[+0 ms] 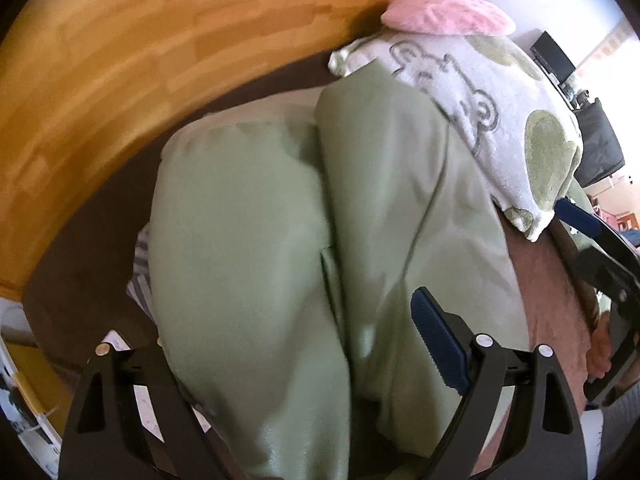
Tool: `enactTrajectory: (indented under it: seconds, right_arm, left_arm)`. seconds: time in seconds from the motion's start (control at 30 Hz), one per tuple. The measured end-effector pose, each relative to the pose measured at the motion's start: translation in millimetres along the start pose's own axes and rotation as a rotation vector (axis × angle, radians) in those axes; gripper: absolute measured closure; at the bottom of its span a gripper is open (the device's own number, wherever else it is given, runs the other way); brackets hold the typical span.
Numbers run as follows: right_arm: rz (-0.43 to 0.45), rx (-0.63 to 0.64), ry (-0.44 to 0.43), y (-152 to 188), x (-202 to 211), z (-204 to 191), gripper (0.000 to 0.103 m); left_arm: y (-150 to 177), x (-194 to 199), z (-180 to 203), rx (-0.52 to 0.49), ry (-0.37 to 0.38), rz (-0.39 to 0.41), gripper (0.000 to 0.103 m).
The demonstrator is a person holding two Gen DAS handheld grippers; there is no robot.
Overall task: Fold large clothes
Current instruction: 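Lower the jacket bundle onto the striped garment stack with both tools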
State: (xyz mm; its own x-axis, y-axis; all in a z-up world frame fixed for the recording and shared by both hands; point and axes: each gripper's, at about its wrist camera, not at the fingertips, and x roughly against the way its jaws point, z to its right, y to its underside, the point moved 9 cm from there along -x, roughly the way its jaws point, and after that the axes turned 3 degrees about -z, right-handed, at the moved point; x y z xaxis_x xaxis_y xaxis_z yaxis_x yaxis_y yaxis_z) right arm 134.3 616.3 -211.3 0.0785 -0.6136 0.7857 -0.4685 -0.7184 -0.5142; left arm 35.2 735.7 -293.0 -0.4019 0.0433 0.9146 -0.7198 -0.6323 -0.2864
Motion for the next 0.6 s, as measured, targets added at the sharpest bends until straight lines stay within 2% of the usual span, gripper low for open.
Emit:
enactTrajectory:
  seconds: [0.1, 0.23, 0.37, 0.53, 0.6]
  right_arm:
    - [-0.011, 0.016, 0.003, 5.4, -3.9, -4.4, 0.006]
    - [-0.014, 0.026, -0.003, 10.9, -14.0, -10.4, 0.006]
    - [-0.024, 0.043, -0.013, 14.9, -29.4, -18.0, 0.006]
    - [-0.045, 0.069, -0.023, 20.2, -51.0, -27.1, 0.006]
    - [-0.048, 0.092, -0.013, 20.8, -58.3, -30.5, 0.006]
  left_arm:
    - [2.5, -5.2, -9.4, 0.043, 0.098, -0.012, 0.017]
    - [8.0, -11.8, -18.4, 0.080, 0.271, -0.042, 0.016]
    - [13.0, -24.4, -26.7, 0.073, 0.305, -0.074, 0.016]
    - [20.5, -49.3, -32.4, 0.123, 0.396, -0.134, 0.015]
    - [22.3, -54.2, -34.0, 0.144, 0.436, -0.131, 0.015]
